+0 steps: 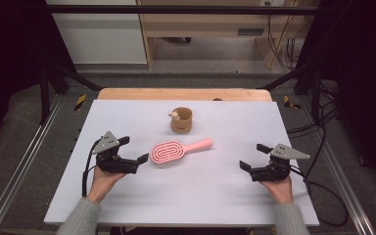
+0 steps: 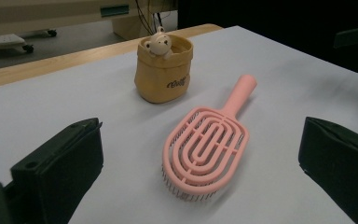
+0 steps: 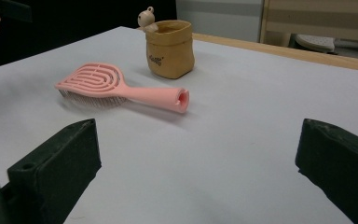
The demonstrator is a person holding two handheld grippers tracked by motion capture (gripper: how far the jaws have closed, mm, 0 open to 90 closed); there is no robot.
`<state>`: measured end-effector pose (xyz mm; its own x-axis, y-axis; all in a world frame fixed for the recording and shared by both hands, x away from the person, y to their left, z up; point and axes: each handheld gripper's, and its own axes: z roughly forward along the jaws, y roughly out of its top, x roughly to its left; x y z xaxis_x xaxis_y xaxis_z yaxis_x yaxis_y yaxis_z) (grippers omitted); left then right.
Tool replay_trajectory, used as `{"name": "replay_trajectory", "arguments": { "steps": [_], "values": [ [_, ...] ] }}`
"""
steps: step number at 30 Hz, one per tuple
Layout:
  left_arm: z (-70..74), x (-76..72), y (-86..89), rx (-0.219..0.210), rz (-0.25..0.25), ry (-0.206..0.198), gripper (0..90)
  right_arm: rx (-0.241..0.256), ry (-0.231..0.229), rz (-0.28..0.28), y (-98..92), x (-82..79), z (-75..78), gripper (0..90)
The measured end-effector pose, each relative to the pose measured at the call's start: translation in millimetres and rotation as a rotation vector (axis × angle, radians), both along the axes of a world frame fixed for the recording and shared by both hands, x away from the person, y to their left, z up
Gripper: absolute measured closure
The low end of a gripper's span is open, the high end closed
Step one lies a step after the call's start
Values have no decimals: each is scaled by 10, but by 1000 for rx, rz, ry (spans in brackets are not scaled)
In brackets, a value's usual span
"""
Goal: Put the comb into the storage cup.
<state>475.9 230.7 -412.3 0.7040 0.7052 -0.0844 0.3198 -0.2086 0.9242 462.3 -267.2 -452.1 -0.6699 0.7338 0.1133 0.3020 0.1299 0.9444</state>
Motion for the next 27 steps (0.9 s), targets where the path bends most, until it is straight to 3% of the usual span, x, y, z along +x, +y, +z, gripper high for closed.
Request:
{"name": "replay_trajectory", "arguments": {
  "steps": [27],
  "values": [
    [34,188,-450,21,-11,18,54,-5,4,0,4,3,-6,3]
  ]
}}
